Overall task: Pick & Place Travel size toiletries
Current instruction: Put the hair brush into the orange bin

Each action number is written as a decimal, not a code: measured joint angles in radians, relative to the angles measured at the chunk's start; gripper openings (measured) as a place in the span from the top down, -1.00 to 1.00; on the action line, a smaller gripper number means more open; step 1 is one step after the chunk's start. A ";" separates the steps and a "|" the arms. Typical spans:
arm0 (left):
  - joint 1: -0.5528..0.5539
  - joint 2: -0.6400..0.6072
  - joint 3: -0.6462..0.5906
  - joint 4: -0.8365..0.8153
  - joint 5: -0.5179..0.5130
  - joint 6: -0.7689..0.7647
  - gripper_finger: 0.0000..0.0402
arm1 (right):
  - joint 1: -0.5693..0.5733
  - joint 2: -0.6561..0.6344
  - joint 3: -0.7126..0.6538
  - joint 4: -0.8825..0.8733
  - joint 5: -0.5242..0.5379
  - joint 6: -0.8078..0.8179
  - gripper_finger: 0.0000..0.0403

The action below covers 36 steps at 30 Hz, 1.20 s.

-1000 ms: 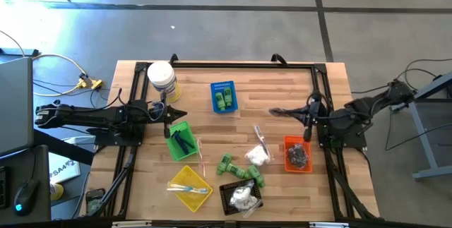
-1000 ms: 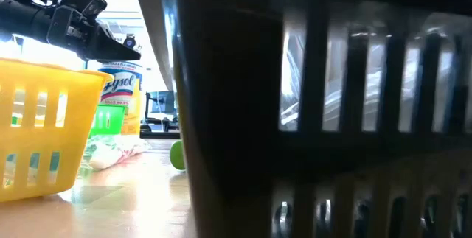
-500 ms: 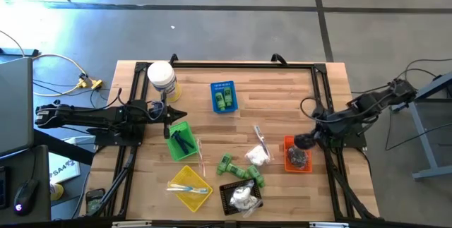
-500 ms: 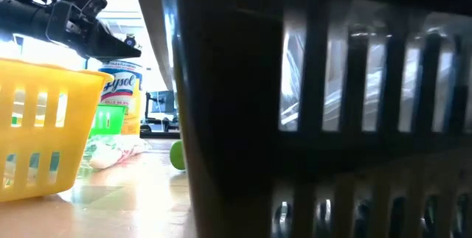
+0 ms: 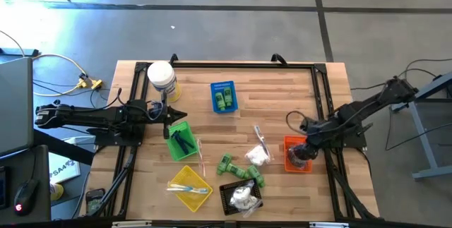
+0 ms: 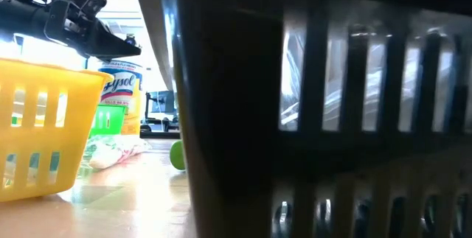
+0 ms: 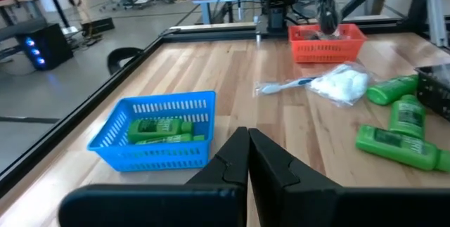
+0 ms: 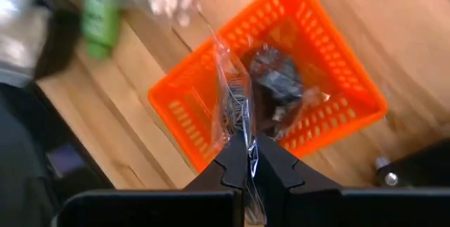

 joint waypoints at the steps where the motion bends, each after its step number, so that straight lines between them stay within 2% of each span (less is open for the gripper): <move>1: 0.000 0.000 0.000 0.000 0.010 0.000 0.98 | 0.000 0.024 0.000 0.005 -0.011 -0.012 0.96; 8: 0.000 0.000 0.000 0.007 0.026 0.000 0.98 | -0.008 0.139 0.000 0.032 -0.046 -0.061 0.94; 16: 0.000 0.000 0.000 0.007 0.027 0.000 0.98 | -0.042 0.172 0.000 0.034 -0.023 -0.166 0.91; 22: 0.000 0.000 0.000 0.008 0.027 0.000 0.98 | -0.067 0.172 0.000 0.030 0.008 -0.220 0.58; 28: 0.000 0.000 0.000 0.007 0.027 0.000 0.98 | -0.099 0.168 0.000 0.011 -0.057 -0.250 0.20; 36: 0.000 0.000 0.000 0.007 0.027 0.000 0.98 | -0.124 0.164 0.000 -0.009 -0.080 -0.334 -0.02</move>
